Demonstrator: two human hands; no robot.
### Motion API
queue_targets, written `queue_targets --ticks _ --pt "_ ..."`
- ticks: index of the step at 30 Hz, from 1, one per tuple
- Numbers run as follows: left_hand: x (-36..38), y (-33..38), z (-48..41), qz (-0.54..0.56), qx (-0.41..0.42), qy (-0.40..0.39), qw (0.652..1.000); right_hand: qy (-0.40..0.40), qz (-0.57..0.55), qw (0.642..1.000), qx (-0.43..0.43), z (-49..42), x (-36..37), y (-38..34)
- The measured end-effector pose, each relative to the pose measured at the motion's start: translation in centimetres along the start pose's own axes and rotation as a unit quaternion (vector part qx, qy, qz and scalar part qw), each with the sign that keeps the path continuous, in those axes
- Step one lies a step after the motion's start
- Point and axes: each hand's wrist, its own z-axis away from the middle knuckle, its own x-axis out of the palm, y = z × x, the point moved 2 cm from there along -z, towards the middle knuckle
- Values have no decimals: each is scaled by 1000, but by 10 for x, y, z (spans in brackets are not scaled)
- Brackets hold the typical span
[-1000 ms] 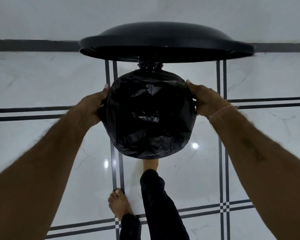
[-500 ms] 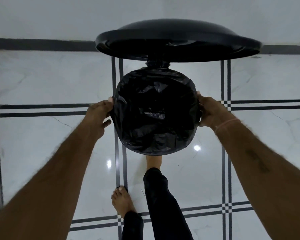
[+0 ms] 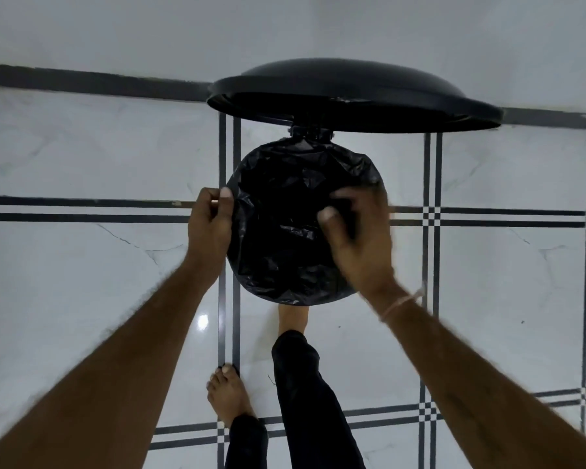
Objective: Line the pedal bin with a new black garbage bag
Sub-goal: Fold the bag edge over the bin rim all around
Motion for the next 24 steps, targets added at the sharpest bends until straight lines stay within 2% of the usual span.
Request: queue_targets --ticks 2,5,7,10,15,17,18,19,21,22,23,24 --pt "1 -3 1 -13 4 2 1000 -138 51 986 -80 8 28 -19" --pt "-1 -8 -4 48 -18 -19 998 -249 124 954 -115 -12 72 -24" --pt "-2 -13 -7 87 -15 -32 996 -297 168 936 -89 -33 97 -17" --pt "1 -21 -11 88 6 -20 996 -345 239 907 -47 -61 133 3" --pt "9 -28 -14 92 31 7 995 -419 229 878 -23 -76 160 31" --pt "9 -27 -14 89 29 10 996 -421 202 884 27 -75 152 29" --pt "9 -26 -13 87 27 10 996 -396 184 898 49 -71 143 25" --pt "9 -24 -12 83 24 10 996 -349 166 921 53 -66 128 19" --pt "8 -21 -11 75 20 14 997 -215 124 969 6 -45 89 0" --pt "7 -20 -10 74 18 15 997 -174 99 980 -19 -29 69 -11" --pt "7 -20 -9 74 18 15 997 -175 71 982 -30 -12 55 -19" --pt "6 -19 -9 73 18 14 997 -215 39 976 -15 4 48 -24"
